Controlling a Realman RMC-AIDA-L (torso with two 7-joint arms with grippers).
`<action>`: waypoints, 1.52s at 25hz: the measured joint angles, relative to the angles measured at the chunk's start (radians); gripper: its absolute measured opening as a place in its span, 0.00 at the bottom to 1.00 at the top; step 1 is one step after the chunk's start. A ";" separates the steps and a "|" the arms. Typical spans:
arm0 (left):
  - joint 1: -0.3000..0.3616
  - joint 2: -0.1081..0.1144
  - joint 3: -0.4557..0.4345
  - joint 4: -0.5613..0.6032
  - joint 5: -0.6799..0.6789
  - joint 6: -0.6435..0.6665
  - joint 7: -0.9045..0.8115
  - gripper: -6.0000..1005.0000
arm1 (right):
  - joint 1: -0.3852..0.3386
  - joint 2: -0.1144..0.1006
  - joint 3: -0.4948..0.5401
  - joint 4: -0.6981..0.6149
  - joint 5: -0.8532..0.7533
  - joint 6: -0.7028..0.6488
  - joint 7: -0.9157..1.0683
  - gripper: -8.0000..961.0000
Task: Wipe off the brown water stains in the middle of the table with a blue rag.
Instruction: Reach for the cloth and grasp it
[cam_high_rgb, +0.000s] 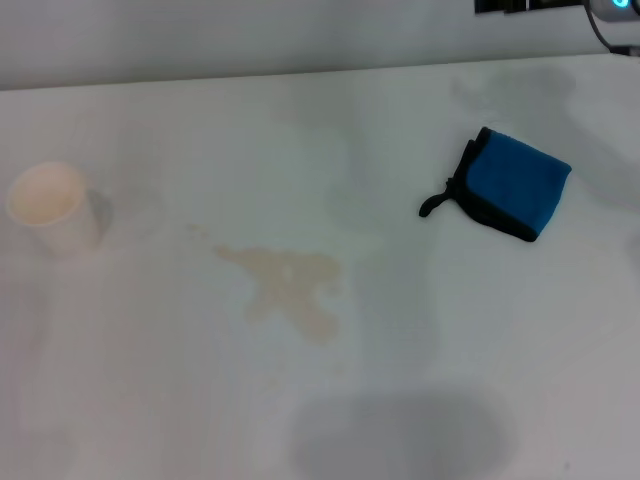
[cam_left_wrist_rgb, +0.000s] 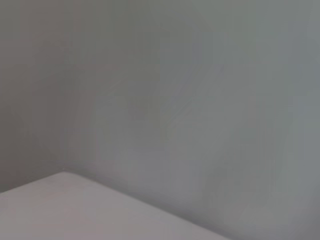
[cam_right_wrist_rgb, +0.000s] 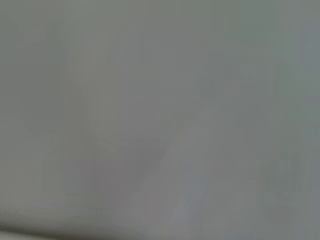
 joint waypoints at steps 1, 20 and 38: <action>-0.008 0.000 0.002 0.001 0.002 0.000 0.000 0.87 | 0.019 0.005 0.052 0.017 0.006 0.059 -0.054 0.87; -0.041 0.001 0.003 -0.007 0.003 -0.008 -0.023 0.87 | 0.302 0.019 0.162 0.441 -0.332 0.184 -0.122 0.86; -0.062 0.001 0.004 -0.006 0.003 -0.011 -0.023 0.87 | 0.268 0.004 0.157 0.526 -0.340 0.207 -0.119 0.86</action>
